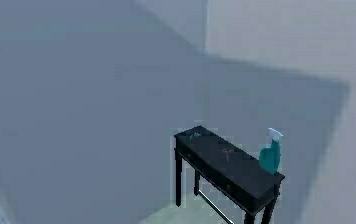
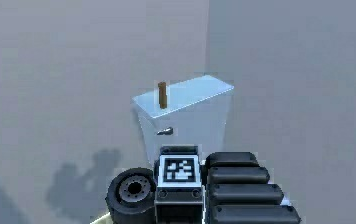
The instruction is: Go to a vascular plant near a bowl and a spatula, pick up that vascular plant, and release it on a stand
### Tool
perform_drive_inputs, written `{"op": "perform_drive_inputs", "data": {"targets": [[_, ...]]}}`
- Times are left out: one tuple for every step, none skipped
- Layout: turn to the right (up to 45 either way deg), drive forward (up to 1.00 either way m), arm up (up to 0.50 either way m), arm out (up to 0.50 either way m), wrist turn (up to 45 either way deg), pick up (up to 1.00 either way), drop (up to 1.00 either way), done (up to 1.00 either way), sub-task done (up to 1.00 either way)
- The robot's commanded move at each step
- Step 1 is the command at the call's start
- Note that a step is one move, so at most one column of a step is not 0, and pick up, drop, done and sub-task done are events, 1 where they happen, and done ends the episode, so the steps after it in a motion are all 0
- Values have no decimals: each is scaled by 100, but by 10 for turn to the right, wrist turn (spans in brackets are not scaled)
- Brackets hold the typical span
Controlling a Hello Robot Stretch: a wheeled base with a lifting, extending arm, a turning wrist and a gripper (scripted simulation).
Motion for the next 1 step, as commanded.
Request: {"op": "perform_drive_inputs", "data": {"targets": [[0,80,0,0,0,0,0,0,0]]}}
